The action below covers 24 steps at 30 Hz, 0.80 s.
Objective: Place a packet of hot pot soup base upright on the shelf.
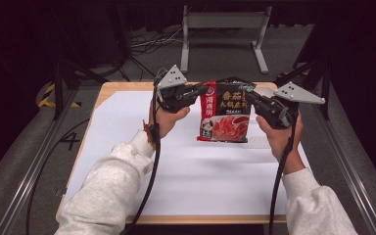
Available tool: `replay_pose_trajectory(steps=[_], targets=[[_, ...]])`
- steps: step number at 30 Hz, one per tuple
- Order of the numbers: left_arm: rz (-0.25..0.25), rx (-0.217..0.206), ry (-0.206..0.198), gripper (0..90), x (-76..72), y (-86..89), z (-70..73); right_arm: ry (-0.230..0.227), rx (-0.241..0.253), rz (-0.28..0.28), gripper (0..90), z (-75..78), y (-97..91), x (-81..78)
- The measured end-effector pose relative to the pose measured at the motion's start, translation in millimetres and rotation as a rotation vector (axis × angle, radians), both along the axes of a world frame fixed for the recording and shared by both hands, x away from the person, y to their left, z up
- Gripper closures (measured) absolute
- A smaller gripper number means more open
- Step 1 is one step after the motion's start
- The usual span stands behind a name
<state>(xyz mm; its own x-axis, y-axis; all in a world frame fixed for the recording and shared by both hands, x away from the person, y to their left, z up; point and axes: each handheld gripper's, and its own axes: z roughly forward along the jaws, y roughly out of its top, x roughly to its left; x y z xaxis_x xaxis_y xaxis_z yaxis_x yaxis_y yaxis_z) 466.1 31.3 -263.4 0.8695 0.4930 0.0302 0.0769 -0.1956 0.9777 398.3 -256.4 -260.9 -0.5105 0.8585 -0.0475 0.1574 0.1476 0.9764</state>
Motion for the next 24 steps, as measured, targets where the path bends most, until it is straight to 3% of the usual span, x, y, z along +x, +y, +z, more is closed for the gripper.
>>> replay_pose_trajectory(steps=[5,14,24], targets=[[-0.002,-0.015,0.005,84.7,13.6,-13.4,3.7,-0.004,0.011,-0.036,85.5,3.3,-8.2,6.1],[-0.038,-0.027,-0.021,84.6,29.8,-44.9,1.6,-0.033,0.004,-0.105,85.5,2.7,-29.6,9.9],[-0.107,-0.059,0.027,83.9,50.6,-86.1,-13.5,-0.023,-0.014,-0.205,85.5,-6.5,-60.8,6.6]])
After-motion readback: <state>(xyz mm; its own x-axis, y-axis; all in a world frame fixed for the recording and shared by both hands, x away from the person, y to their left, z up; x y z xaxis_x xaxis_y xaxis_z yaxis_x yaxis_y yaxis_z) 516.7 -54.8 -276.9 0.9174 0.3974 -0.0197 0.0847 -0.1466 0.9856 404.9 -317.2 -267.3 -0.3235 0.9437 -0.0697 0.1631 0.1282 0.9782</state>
